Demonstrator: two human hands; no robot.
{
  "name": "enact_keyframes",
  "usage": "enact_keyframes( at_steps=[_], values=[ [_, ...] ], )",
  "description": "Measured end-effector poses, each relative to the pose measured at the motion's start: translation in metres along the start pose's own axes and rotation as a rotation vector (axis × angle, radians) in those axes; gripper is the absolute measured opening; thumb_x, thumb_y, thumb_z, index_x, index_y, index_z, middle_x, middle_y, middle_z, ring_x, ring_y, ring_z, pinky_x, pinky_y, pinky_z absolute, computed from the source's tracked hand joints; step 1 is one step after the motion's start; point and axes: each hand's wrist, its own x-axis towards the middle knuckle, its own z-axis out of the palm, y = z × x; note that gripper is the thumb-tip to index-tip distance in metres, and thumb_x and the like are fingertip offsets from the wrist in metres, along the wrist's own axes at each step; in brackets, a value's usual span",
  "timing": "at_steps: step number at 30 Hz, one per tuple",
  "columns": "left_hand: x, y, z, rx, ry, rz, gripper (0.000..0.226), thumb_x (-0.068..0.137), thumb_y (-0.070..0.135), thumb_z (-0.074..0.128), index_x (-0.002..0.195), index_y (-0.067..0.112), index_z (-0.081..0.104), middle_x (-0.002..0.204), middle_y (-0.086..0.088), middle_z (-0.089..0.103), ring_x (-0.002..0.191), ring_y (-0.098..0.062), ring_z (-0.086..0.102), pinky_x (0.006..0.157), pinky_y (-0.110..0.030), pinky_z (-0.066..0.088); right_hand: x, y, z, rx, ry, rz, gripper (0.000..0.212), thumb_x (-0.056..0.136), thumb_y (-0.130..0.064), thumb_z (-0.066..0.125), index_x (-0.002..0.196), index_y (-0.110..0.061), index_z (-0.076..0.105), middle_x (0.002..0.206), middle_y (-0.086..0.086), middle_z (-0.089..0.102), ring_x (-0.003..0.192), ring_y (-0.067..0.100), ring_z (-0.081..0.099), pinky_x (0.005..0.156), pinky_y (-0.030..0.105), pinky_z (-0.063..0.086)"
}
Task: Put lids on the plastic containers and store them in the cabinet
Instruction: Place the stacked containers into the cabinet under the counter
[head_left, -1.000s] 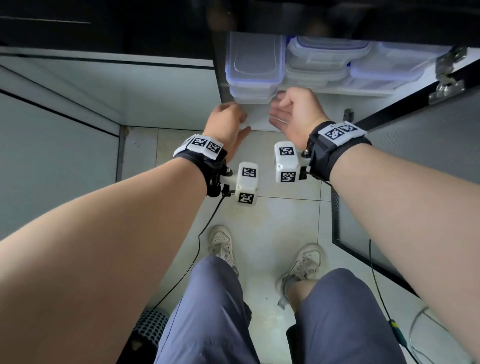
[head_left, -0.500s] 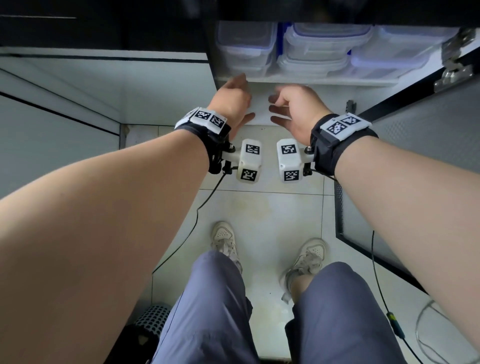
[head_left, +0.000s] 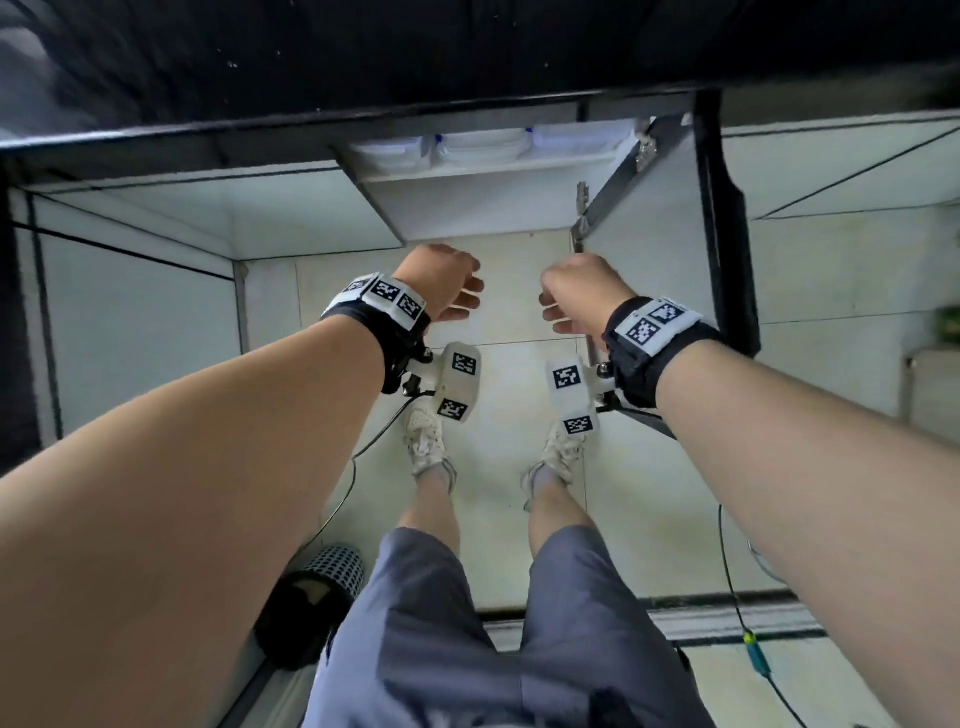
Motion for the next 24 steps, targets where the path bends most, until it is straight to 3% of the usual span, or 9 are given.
enact_keyframes(
  at_steps=[5, 7, 9, 12, 14, 16, 19, 22, 24],
  values=[
    [-0.038, 0.015, 0.053, 0.04, -0.054, 0.022, 0.017, 0.102, 0.017, 0.051, 0.097, 0.014, 0.067, 0.084, -0.005, 0.073, 0.072, -0.022, 0.07, 0.08, -0.036, 0.059, -0.037, 0.015, -0.077, -0.295, 0.266, -0.073, 0.01, 0.093, -0.016, 0.058, 0.093, -0.008, 0.064, 0.087, 0.01, 0.063, 0.087, 0.031, 0.061, 0.072, 0.032, 0.052],
    [-0.05, 0.021, 0.075, 0.056, -0.08, 0.035, 0.016, 0.102, 0.017, 0.051, 0.095, 0.014, 0.066, 0.082, -0.005, 0.073, 0.071, -0.022, 0.07, 0.078, -0.035, 0.058, -0.045, 0.023, -0.104, -0.378, 0.407, -0.034, 0.026, 0.095, -0.026, 0.061, 0.112, -0.007, 0.067, 0.116, 0.015, 0.064, 0.112, 0.037, 0.06, 0.091, 0.035, 0.052],
    [-0.057, 0.024, 0.092, 0.068, -0.097, 0.041, 0.016, 0.102, 0.016, 0.051, 0.096, 0.013, 0.065, 0.082, -0.005, 0.072, 0.072, -0.023, 0.07, 0.078, -0.035, 0.057, -0.049, 0.031, -0.121, -0.361, 0.455, 0.036, 0.046, 0.095, -0.031, 0.062, 0.136, -0.01, 0.056, 0.143, 0.017, 0.049, 0.133, 0.04, 0.048, 0.109, 0.042, 0.046],
    [-0.064, 0.025, 0.114, 0.079, -0.134, 0.059, 0.016, 0.102, 0.015, 0.049, 0.102, 0.01, 0.064, 0.083, -0.006, 0.071, 0.074, -0.026, 0.069, 0.077, -0.034, 0.055, -0.051, 0.043, -0.135, -0.264, 0.37, 0.118, 0.063, 0.096, -0.03, 0.061, 0.15, -0.009, 0.036, 0.152, 0.017, 0.046, 0.137, 0.038, 0.052, 0.104, 0.038, 0.046],
    [-0.067, 0.023, 0.124, 0.089, -0.171, 0.059, 0.017, 0.103, 0.016, 0.049, 0.105, 0.01, 0.064, 0.086, -0.007, 0.072, 0.077, -0.027, 0.07, 0.074, -0.033, 0.054, -0.05, 0.045, -0.14, -0.24, 0.327, 0.135, 0.068, 0.096, -0.027, 0.061, 0.153, -0.003, 0.032, 0.151, 0.017, 0.052, 0.135, 0.037, 0.056, 0.093, 0.033, 0.043],
    [-0.069, 0.017, 0.131, 0.121, -0.229, 0.038, 0.02, 0.104, 0.018, 0.05, 0.112, 0.008, 0.066, 0.093, -0.009, 0.073, 0.082, -0.029, 0.07, 0.077, -0.036, 0.054, -0.051, 0.043, -0.145, -0.229, 0.308, 0.155, 0.069, 0.094, -0.025, 0.063, 0.153, 0.0, 0.038, 0.148, 0.017, 0.056, 0.133, 0.036, 0.059, 0.095, 0.03, 0.047],
    [-0.072, 0.005, 0.131, 0.201, -0.291, -0.017, 0.029, 0.103, 0.019, 0.053, 0.122, 0.004, 0.067, 0.1, -0.009, 0.075, 0.085, -0.029, 0.07, 0.085, -0.039, 0.056, -0.054, 0.039, -0.142, -0.185, 0.179, 0.158, 0.044, 0.09, -0.022, 0.062, 0.128, -0.001, 0.063, 0.123, 0.016, 0.072, 0.115, 0.036, 0.071, 0.102, 0.041, 0.059],
    [-0.074, -0.005, 0.115, 0.247, -0.327, -0.074, 0.028, 0.101, 0.025, 0.055, 0.12, 0.01, 0.069, 0.109, -0.007, 0.078, 0.089, -0.03, 0.074, 0.092, -0.041, 0.06, -0.058, 0.029, -0.123, -0.162, 0.061, 0.149, 0.026, 0.09, -0.023, 0.062, 0.11, -0.006, 0.063, 0.098, 0.011, 0.071, 0.097, 0.032, 0.076, 0.092, 0.043, 0.064],
    [-0.076, -0.008, 0.101, 0.282, -0.362, -0.113, 0.026, 0.102, 0.03, 0.053, 0.114, 0.012, 0.069, 0.113, -0.007, 0.076, 0.095, -0.029, 0.075, 0.089, -0.041, 0.061, -0.059, 0.019, -0.106, -0.112, -0.011, 0.16, 0.018, 0.091, -0.023, 0.061, 0.104, -0.01, 0.063, 0.101, 0.014, 0.075, 0.092, 0.032, 0.079, 0.087, 0.04, 0.065]
  ],
)
